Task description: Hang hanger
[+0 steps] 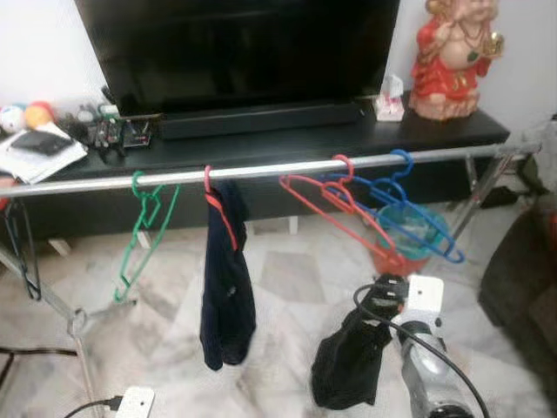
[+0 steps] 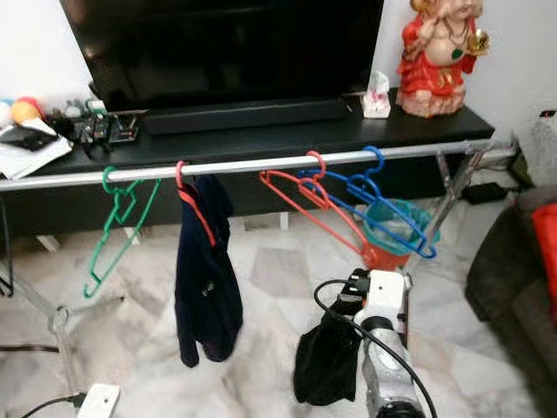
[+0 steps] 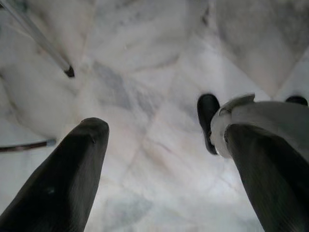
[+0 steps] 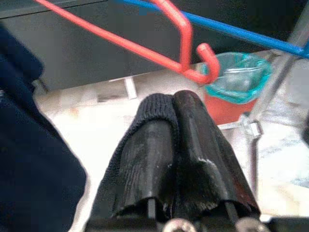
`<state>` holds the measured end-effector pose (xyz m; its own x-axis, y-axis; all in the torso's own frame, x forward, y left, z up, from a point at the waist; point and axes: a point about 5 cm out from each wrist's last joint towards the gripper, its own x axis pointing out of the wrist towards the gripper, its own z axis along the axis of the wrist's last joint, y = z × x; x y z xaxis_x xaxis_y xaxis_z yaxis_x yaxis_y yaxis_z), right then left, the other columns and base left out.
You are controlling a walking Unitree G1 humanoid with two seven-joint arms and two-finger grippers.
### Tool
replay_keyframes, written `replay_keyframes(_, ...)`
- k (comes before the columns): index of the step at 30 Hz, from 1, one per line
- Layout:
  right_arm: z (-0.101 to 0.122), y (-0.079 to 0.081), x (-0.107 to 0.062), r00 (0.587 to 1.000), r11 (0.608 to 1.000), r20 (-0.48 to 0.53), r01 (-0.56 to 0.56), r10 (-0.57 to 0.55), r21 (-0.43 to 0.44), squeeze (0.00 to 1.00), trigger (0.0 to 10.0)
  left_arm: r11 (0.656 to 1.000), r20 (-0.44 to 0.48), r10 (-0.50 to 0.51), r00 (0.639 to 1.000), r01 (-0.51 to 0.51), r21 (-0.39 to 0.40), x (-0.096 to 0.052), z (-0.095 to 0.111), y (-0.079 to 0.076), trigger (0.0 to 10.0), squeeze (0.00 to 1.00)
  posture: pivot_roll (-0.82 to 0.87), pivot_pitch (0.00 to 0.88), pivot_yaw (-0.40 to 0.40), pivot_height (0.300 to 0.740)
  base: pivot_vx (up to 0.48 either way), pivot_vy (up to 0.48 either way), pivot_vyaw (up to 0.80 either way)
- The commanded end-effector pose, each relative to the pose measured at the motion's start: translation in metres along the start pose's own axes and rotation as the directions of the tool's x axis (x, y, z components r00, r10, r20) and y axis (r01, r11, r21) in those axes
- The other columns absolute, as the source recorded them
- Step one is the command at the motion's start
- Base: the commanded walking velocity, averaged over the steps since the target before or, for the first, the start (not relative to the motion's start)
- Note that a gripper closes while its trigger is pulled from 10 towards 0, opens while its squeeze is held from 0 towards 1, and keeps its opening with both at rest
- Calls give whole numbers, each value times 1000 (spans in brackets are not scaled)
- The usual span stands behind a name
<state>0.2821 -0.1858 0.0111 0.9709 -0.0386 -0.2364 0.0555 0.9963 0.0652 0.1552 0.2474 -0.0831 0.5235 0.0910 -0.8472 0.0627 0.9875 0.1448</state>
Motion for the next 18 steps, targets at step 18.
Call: replay_keyframes(18, -20, -2, -5, 990, 999, -133, -38, 36, -14, 0, 10000, 980, 447, 185, 875, -134, -144, -5, 81, 5, 10000, 0, -15, 0, 49, 740, 0, 0, 172)
